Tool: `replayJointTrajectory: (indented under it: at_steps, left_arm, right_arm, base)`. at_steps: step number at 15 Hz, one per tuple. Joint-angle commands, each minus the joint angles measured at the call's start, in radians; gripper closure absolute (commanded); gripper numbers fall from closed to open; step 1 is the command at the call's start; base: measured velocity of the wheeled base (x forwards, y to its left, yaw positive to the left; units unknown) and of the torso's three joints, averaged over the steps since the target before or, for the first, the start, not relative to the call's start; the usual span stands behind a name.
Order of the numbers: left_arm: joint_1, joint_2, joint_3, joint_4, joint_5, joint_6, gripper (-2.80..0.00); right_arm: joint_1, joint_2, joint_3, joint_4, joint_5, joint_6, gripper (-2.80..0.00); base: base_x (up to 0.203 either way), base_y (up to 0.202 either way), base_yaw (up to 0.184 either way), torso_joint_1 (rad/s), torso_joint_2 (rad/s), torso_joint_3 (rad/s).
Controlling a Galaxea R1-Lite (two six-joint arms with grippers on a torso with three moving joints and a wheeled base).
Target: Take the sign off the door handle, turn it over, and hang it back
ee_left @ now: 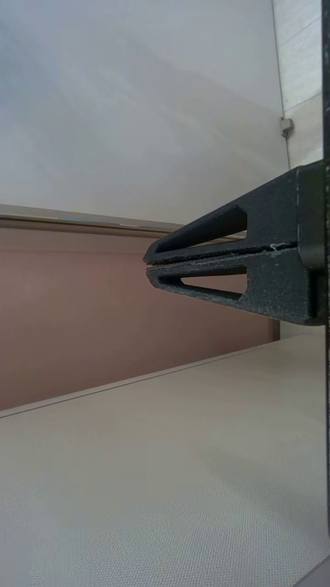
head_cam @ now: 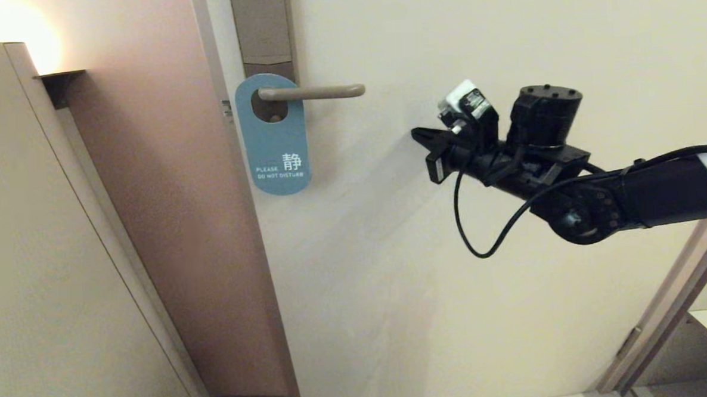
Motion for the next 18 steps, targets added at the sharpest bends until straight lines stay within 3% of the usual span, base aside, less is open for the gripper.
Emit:
replayJointTrajectory:
  at_steps: [1,10,18]
  left_arm:
    - [0.001,0.001,0.000,0.000,0.000,0.000,0.00]
    - [0.001,0.001,0.000,0.000,0.000,0.000,0.00]
    - [0.001,0.001,0.000,0.000,0.000,0.000,0.00]
  right_arm:
    - [-0.058,-0.091,0.049,-0.006,0.007,0.000,0.00]
    - [-0.261,-0.466,0.395,-0.009,0.019,0.037,0.00]
    - [-0.295,-0.842,0.811,0.000,0.011,0.044,0.00]
  base:
    - [0.000,0.000,0.000,0.000,0.00,0.000]
    - [0.000,0.000,0.000,0.000,0.00,0.000]
    - [0.000,0.000,0.000,0.000,0.00,0.000]
